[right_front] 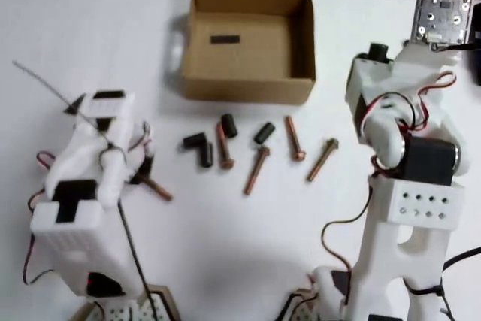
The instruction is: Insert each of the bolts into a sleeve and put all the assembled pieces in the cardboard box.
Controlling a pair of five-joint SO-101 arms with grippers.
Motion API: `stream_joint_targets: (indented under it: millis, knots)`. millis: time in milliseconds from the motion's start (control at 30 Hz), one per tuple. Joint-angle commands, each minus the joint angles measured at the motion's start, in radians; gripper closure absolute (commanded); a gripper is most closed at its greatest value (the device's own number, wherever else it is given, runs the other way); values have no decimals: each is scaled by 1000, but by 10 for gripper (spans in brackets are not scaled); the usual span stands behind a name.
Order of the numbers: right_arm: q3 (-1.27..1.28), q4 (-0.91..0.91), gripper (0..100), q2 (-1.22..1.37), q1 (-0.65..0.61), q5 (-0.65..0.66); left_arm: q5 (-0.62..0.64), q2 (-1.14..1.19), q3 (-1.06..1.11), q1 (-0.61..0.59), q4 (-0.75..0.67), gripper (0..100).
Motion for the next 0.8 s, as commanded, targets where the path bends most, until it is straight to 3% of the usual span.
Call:
stream_joint_targets:
  millis: [0, 333, 433, 667, 767]
  knots:
    - [-48, 2, 979, 1, 2, 6, 8, 87, -19, -6, 44, 957]
    - [-46, 2, 979, 1, 2, 3, 5, 112, -73, 94, 133, 977]
    - [-41, 5, 979, 1, 2, 5, -57, 100, -111, 112, 147, 977]
    - [-40, 85, 979, 8, -56, 6, -265, 11, -584, 98, 446, 980]
    - [-32, 116, 979, 10, -119, 5, -454, -44, -839, 83, 502, 980]
